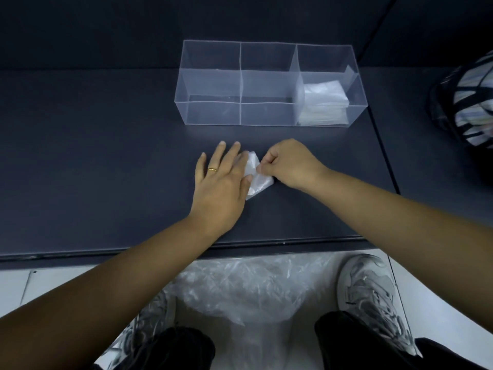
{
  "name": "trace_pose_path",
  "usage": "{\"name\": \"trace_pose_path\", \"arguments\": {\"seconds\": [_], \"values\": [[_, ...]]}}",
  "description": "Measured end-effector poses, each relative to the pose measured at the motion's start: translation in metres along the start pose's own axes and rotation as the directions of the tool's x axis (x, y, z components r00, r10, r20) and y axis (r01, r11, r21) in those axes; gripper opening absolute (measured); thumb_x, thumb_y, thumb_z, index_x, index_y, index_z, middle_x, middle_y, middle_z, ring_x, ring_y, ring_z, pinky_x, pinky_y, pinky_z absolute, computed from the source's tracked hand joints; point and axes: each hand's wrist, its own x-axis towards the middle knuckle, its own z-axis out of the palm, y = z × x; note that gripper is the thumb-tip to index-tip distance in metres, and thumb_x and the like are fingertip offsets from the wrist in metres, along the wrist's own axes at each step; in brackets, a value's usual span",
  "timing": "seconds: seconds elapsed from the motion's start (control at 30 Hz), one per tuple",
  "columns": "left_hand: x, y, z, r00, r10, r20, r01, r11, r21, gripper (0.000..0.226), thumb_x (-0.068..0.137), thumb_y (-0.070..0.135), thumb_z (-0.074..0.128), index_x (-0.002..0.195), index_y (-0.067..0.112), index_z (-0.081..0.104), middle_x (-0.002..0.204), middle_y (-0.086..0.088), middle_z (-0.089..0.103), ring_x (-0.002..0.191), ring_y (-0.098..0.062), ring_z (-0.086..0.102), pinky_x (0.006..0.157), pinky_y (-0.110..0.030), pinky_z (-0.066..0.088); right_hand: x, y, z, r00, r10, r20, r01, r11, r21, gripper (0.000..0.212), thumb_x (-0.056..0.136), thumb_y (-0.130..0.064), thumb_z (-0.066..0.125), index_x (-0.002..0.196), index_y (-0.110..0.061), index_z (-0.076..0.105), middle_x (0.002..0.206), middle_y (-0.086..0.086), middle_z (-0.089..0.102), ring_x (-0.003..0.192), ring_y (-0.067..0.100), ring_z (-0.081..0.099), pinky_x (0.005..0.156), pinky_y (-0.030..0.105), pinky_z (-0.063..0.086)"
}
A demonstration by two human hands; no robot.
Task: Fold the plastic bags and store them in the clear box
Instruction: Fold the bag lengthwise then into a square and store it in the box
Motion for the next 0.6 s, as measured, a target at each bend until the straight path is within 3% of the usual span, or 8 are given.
{"name": "trace_pose_path", "arguments": {"seconds": [0.07,0.17,0.23,0.33,0.6], "values": [[-0.001,-0.007,0.008,0.994,-0.011,0.111,0.003,0.997,0.077,0.059,0.101,0.043,0.018,0.153,0.023,0.004,0.161,0.008,-0.003,0.147,-0.016,-0.012,0.114,-0.041,-0.016,-0.001,-0.001,0.002,1.0,0.008,-0.027,-0.009,1.0,-0.03,0.012,0.086,-0.018,0.065,0.084,-0.01,0.073,0.081,0.003,0.07,0.078,0.017,0.064,0.074,0.032,0.053],[-0.004,-0.013,0.013,0.986,-0.027,0.163,0.01,0.994,0.108,0.071,0.091,0.062,0.005,0.151,0.027,-0.011,0.16,0.012,-0.014,0.145,-0.014,-0.019,0.112,-0.043,-0.021,-0.007,0.004,0.011,0.991,-0.032,-0.131,0.029,0.999,-0.021,0.006,0.085,-0.023,0.066,0.083,-0.017,0.067,0.073,-0.01,0.061,0.071,0.009,0.058,0.068,0.029,0.047],[-0.005,-0.015,0.014,0.986,-0.027,0.166,0.003,0.989,0.145,0.078,0.086,0.069,0.002,0.15,0.027,-0.015,0.159,0.012,-0.017,0.145,-0.014,-0.021,0.112,-0.044,-0.021,-0.016,0.012,0.022,0.97,-0.106,-0.219,0.092,0.993,-0.076,0.021,0.081,-0.035,0.07,0.093,-0.021,0.06,0.081,-0.012,0.055,0.076,0.006,0.051,0.071,0.026,0.04],[-0.006,-0.015,0.014,0.985,-0.041,0.17,0.01,0.984,0.177,0.085,0.082,0.073,0.0,0.149,0.024,-0.018,0.158,0.011,-0.02,0.144,-0.015,-0.023,0.114,-0.047,-0.019,-0.026,0.027,0.036,0.929,-0.21,-0.306,0.13,0.956,-0.261,0.043,0.079,-0.049,0.069,0.109,-0.021,0.055,0.105,-0.003,0.051,0.098,0.015,0.045,0.086,0.028,0.031],[-0.004,-0.013,0.013,0.978,-0.08,0.194,0.041,0.98,0.195,0.091,0.078,0.076,-0.003,0.149,0.021,-0.021,0.157,0.008,-0.024,0.144,-0.018,-0.025,0.114,-0.05,-0.017,-0.029,0.029,0.036,0.905,-0.179,-0.386,0.081,0.963,-0.256,0.014,0.093,-0.026,0.057,0.105,-0.019,0.058,0.105,-0.001,0.052,0.103,0.02,0.048,0.088,0.031,0.027]]}}
